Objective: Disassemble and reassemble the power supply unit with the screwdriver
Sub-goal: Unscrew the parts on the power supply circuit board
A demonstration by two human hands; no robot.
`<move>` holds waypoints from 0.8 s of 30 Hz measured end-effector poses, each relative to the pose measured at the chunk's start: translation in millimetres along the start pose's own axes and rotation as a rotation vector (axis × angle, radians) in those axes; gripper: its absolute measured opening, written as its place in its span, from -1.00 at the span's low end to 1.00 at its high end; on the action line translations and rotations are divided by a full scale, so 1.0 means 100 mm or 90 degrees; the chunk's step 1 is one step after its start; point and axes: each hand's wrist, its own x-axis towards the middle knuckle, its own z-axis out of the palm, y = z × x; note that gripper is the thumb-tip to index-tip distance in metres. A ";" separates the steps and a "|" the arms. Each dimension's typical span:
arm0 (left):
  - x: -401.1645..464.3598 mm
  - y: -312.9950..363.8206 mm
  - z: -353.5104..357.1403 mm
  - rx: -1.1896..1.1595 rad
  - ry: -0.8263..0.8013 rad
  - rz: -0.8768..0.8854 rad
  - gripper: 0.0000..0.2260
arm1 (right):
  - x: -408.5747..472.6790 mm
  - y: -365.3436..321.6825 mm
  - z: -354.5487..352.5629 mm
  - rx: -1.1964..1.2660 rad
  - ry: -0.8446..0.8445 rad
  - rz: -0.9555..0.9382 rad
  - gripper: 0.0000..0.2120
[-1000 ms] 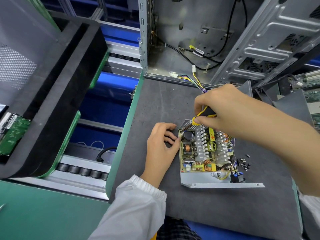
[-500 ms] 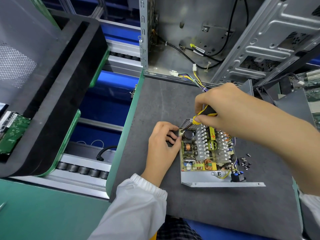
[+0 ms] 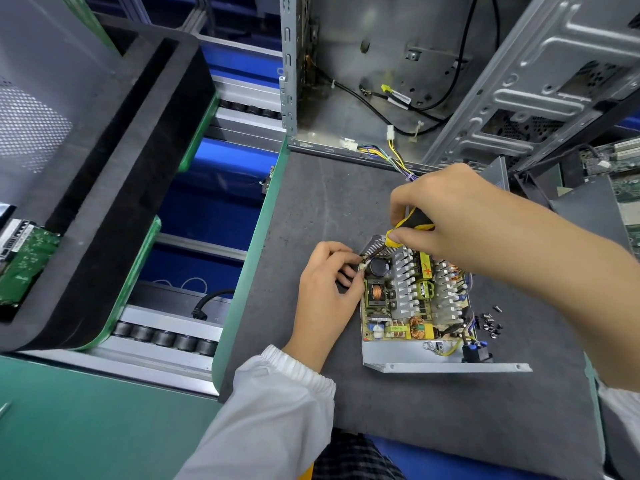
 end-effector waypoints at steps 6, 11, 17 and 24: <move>0.00 0.01 0.00 0.004 -0.001 -0.003 -0.90 | 0.00 -0.01 0.00 0.001 -0.003 -0.002 -0.88; 0.00 0.01 0.00 0.008 0.001 -0.001 -0.90 | 0.00 -0.01 0.01 -0.002 -0.002 -0.002 -0.88; 0.00 0.00 0.01 0.022 0.005 0.008 -0.90 | 0.00 -0.03 0.02 0.012 -0.003 0.004 -0.88; -0.02 -0.01 0.02 0.047 0.013 0.030 -0.87 | 0.02 -0.04 0.03 -0.006 -0.007 0.008 -0.86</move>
